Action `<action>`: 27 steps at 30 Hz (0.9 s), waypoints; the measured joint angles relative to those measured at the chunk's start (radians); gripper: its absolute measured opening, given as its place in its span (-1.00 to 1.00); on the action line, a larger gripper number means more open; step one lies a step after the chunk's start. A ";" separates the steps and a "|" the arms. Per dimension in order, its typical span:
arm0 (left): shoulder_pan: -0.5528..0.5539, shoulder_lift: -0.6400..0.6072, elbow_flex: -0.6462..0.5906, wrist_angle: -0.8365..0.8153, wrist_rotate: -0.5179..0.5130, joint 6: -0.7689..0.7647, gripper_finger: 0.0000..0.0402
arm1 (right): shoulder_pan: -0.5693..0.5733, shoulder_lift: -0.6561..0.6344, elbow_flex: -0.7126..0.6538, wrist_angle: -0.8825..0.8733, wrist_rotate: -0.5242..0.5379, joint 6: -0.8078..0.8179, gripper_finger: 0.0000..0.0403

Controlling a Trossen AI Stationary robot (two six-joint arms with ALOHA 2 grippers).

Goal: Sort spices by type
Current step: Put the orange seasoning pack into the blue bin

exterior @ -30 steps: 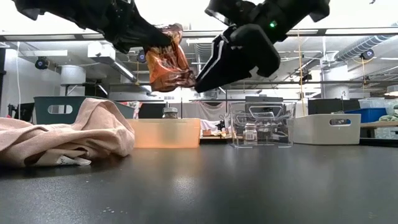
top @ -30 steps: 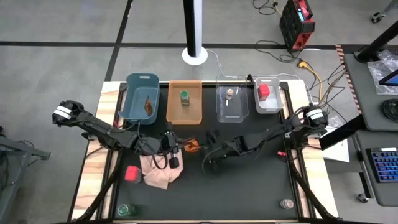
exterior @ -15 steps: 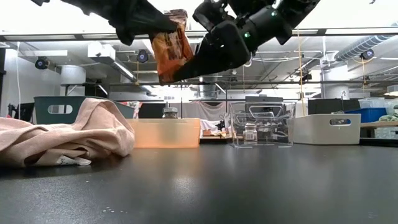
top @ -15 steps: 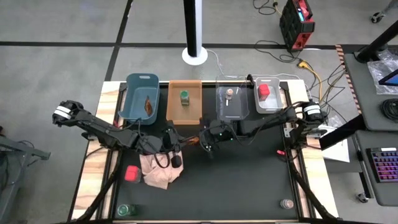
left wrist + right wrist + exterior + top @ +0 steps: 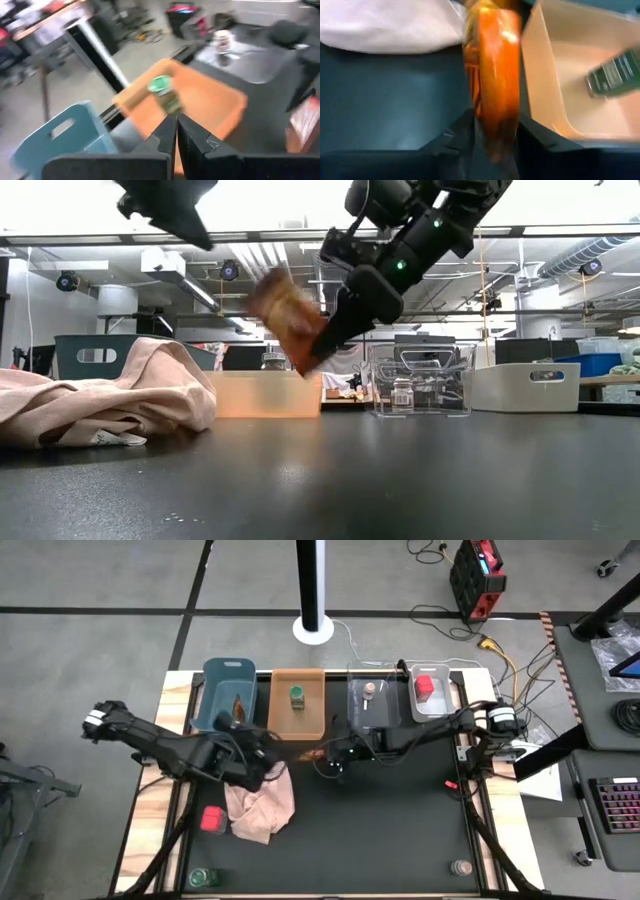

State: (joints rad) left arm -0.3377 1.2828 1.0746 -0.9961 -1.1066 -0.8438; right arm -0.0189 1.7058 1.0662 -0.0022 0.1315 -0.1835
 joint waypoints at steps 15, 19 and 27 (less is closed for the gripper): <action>-0.007 -0.051 -0.069 -0.182 0.089 -0.343 -1.00 | -0.001 -0.002 -0.005 0.002 0.000 -0.037 -0.45; -0.048 -0.029 -0.071 -0.101 0.119 -0.275 -1.00 | -0.001 0.004 -0.011 0.028 -0.033 -0.037 -0.60; -0.210 -0.026 -0.071 -0.087 0.049 -0.268 -1.00 | 0.003 0.032 -0.152 0.316 -0.052 0.038 -0.93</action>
State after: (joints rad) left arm -0.5473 1.2568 1.0035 -1.0829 -1.0578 -1.1113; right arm -0.0155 1.7375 0.9147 0.3136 0.0792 -0.1451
